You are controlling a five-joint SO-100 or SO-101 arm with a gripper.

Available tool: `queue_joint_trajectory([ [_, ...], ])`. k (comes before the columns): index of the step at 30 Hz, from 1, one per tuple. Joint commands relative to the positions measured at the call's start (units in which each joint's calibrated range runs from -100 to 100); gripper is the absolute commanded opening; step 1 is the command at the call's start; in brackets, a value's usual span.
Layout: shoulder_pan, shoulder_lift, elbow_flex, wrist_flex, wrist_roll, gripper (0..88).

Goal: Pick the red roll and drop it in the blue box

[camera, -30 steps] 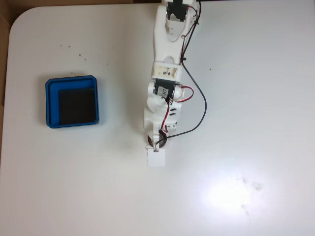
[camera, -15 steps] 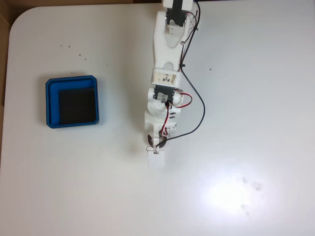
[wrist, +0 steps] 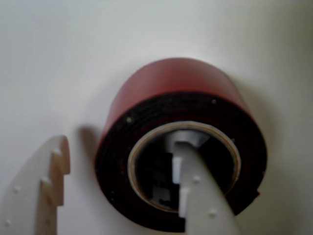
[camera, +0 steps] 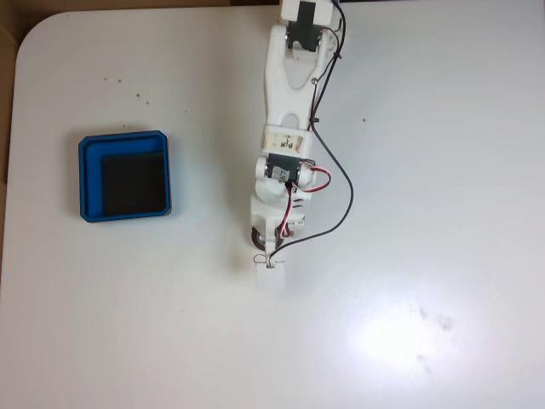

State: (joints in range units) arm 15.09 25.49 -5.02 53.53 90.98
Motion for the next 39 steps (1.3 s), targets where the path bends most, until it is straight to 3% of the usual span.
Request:
queue_joint_trajectory([
  [1, -0.1, -0.4, -3.8, -0.2, 0.3, 19.4],
  [10, -0.1, -0.3, -3.7, 0.2, 0.3, 17.9],
  [18, -0.1, -0.3, -3.7, 0.2, -0.2, 0.0],
  [29, 0.5, -1.3, -4.3, 0.2, 0.1, 0.5],
  [39, 3.9, -15.5, -3.8, 0.3, -0.1, 0.5],
])
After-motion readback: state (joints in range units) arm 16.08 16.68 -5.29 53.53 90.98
